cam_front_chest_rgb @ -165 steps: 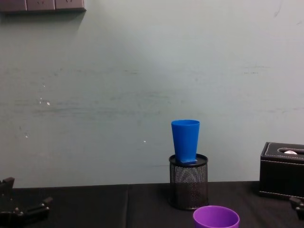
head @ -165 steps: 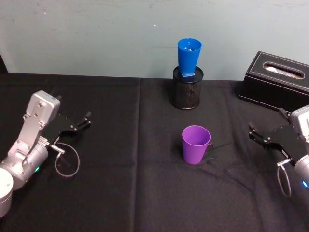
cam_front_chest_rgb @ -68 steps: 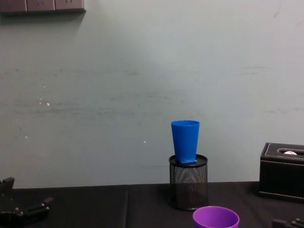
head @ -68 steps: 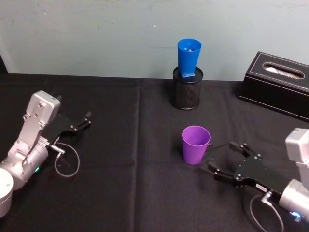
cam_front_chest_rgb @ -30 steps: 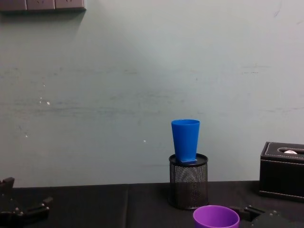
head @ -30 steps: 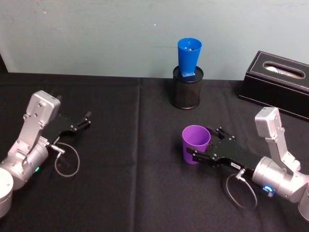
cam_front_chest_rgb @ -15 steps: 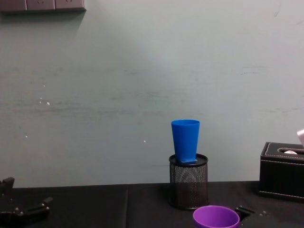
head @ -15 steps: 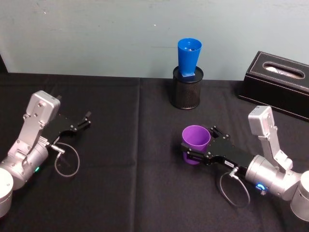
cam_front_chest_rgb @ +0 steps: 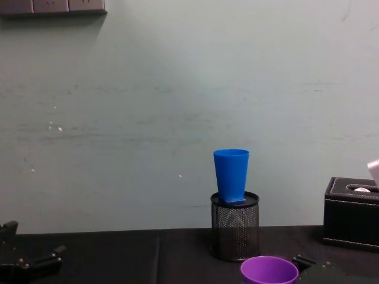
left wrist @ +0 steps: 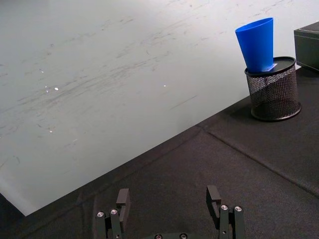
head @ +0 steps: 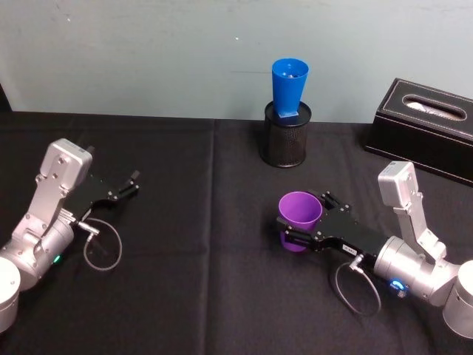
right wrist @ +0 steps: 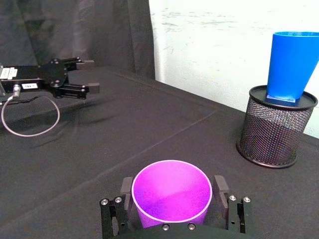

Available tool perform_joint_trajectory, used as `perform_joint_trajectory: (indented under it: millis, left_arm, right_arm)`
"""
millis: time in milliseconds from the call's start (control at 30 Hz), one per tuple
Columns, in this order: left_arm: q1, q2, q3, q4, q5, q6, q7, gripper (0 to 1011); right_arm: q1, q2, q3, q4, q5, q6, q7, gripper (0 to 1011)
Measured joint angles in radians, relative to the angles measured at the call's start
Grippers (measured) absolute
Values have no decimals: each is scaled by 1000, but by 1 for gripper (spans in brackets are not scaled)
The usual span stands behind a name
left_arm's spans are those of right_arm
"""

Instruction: Pick up one cup with a gripper and tap it against the other cup.

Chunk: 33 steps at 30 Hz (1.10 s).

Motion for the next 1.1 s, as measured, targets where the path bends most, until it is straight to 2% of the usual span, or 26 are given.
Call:
perform_joint_trajectory:
  millis: [200,400,500,1100]
  left_arm:
    - [0,0,0,0,0,0,0,1004]
    - [0,0,0,0,0,0,0,1005]
    - [0,0,0,0,0,0,0,1004]
    - [0,0,0,0,0,0,0,1004]
  right_arm:
    - [-1,0,1,0,2,0,0,1003]
    - [-1,1,1,-1,3,0,0,893]
    - [-1,1,1,-1,4,0,0,804]
    - [-1,1,1,-1,5,0,1,724]
